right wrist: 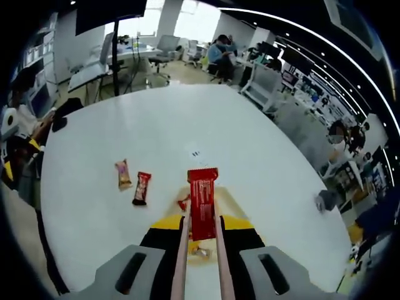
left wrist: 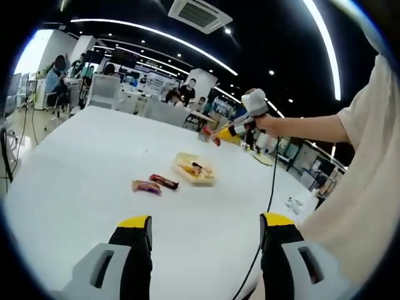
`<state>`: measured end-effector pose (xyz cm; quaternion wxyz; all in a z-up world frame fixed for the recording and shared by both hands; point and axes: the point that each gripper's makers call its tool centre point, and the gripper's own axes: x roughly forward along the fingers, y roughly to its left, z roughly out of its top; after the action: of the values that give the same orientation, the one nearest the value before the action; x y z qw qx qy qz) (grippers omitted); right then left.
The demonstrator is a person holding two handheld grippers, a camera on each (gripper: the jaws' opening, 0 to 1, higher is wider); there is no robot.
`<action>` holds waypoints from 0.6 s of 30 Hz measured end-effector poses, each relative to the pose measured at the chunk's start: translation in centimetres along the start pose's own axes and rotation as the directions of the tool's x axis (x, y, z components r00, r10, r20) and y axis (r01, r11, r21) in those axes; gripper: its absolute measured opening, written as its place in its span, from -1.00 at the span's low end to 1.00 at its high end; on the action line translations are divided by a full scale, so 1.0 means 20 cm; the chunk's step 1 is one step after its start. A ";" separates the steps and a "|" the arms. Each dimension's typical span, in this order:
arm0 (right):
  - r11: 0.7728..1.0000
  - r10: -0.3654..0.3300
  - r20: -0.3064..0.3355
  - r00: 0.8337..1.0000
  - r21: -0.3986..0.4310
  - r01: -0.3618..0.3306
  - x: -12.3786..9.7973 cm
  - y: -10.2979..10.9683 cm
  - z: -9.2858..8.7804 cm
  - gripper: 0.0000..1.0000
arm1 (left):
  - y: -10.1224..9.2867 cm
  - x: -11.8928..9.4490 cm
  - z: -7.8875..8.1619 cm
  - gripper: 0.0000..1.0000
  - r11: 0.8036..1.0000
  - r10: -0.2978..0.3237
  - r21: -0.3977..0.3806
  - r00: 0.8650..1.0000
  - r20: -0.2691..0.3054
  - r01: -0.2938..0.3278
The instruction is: Place the target food into the container with the food tongs after gripping and lifting it, then release it inside without dropping or visibly crushing the food.
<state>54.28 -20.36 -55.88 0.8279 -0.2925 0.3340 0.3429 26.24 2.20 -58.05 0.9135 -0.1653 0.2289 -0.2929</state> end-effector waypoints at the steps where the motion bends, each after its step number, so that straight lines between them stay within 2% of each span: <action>1: 1.000 -0.002 0.000 1.000 -0.001 0.002 0.00 -0.01 0.00 -0.58 | 0.00 0.00 0.01 0.40 1.000 0.003 0.000 1.000 0.008 -0.003; 5: 1.000 -0.003 -0.009 1.000 -0.014 0.003 0.01 -0.03 0.02 -0.58 | 0.01 0.01 0.06 0.39 1.000 0.005 0.004 1.000 0.029 -0.005; 11: 0.999 -0.008 -0.017 1.000 -0.032 0.008 0.02 -0.05 0.02 -0.58 | 0.00 0.00 0.06 0.39 1.000 0.002 0.009 0.999 0.032 -0.002; 13: 0.998 -0.012 -0.035 0.999 -0.067 0.009 0.02 -0.06 0.01 -0.58 | 0.01 -0.01 0.06 0.39 1.000 0.006 -0.002 0.999 0.036 -0.006; 18: 0.998 -0.010 -0.041 0.999 -0.060 0.008 0.02 -0.07 -0.01 -0.58 | 0.04 -0.02 0.06 0.39 1.000 0.020 -0.008 0.999 0.039 -0.020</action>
<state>55.58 -21.18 -55.87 0.8131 -0.3257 0.3393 0.3429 26.88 3.24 -57.12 0.9201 -0.1720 0.2137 -0.2797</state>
